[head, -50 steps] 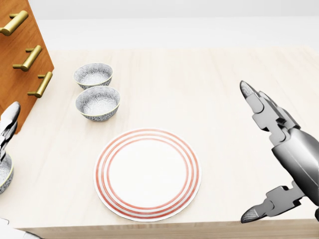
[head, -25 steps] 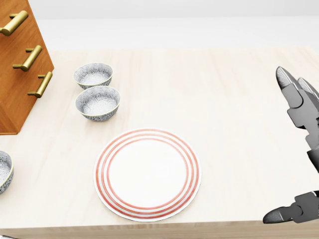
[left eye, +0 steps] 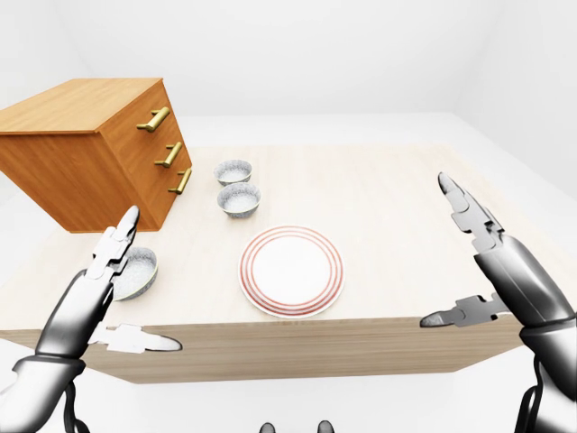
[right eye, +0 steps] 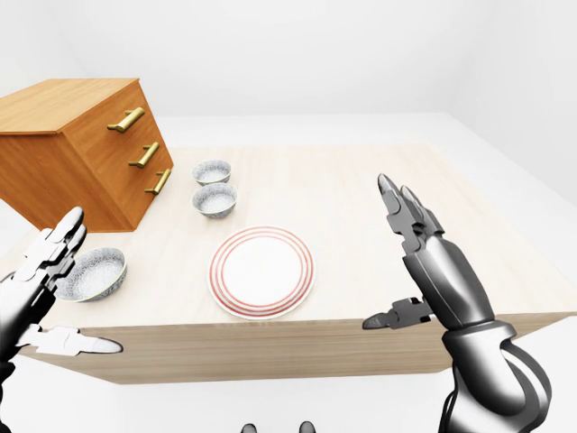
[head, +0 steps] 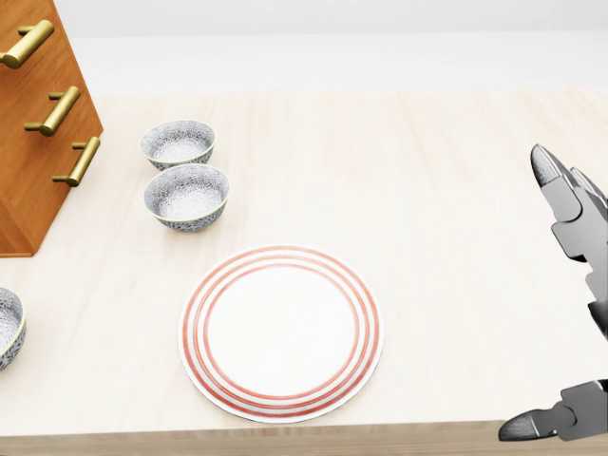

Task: Put the bowl in the middle on the plate.

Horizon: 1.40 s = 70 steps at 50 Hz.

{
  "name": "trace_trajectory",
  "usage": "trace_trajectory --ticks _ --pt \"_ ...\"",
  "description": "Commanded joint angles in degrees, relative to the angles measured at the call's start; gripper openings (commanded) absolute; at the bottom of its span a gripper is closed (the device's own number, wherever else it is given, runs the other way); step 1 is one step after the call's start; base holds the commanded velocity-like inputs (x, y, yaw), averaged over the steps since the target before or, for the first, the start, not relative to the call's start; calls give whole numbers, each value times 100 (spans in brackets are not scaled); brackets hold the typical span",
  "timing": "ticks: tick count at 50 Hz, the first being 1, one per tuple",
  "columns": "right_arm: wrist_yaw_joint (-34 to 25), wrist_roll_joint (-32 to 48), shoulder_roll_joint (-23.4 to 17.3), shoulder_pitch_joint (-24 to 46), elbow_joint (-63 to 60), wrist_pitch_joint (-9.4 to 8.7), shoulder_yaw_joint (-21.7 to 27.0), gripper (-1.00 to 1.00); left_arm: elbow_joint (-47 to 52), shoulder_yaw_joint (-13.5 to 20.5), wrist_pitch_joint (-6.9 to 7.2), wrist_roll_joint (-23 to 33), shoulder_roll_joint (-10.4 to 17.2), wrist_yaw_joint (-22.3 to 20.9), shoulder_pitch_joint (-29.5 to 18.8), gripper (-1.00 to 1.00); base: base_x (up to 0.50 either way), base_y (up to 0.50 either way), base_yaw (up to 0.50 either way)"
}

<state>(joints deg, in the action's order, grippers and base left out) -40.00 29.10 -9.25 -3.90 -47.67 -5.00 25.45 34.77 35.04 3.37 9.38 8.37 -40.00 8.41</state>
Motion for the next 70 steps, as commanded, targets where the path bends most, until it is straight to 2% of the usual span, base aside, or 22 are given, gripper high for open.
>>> trace_trajectory --ticks 1,5,8,11,20,23,24,31,40,43,45,47,51,56,58,62,67,70 --pt "0 -22 30 -37 -5 0 0 100 -18 17 -31 1 -14 0 15 100 0 0 0" --pt "0 -22 62 -50 -10 0 -25 100 -38 3 -39 16 -12 0 4 100 0 0 0" --pt "0 2 113 -121 -12 0 -115 100 14 -38 58 31 18 0 -55 100 0 0 0" --pt "0 -96 138 -164 -71 0 -105 100 38 -87 84 43 22 0 -79 100 0 0 0" --pt "0 -45 136 -143 -28 0 -123 100 -26 -183 -98 91 -76 0 32 100 9 0 0" --pt "0 -35 138 -163 -6 0 -136 100 15 -183 -46 81 -86 0 29 100 22 0 0" --pt "0 -26 135 -156 -26 0 -138 100 -23 -205 -111 104 -107 0 54 100 22 0 0" --pt "0 -39 132 -154 24 0 -140 100 -94 -252 -150 122 -112 0 41 100 22 0 0" --pt "0 -34 135 -171 76 0 -140 100 -37 -290 -115 130 -133 0 58 100 22 0 0" --pt "0 -12 134 -169 33 0 -148 100 -94 -323 -245 118 -190 0 126 100 22 0 0" --pt "0 -9 133 -164 25 0 -143 100 -49 -326 -234 61 -222 0 155 100 22 0 0" --pt "0 20 129 -156 6 0 -158 100 -123 -340 -324 62 -228 0 170 100 22 0 0" --pt "0 49 133 -167 39 0 -179 100 -168 -348 -315 53 -215 0 134 100 22 0 0" --pt "0 57 135 -168 41 0 -177 100 -184 -376 -376 67 -236 0 179 100 22 0 0" --pt "0 55 140 -168 60 0 -174 100 -117 -371 -326 29 -247 0 201 100 21 0 0" --pt "0 54 141 -172 87 0 -180 100 -127 -372 -329 -4 -259 0 205 100 21 0 0" --pt "0 62 129 -149 55 0 -168 100 -89 -417 -260 11 -268 0 183 100 21 0 0" --pt "0 134 122 -129 101 0 -166 100 -176 -460 -370 41 -280 0 195 100 13 0 0"
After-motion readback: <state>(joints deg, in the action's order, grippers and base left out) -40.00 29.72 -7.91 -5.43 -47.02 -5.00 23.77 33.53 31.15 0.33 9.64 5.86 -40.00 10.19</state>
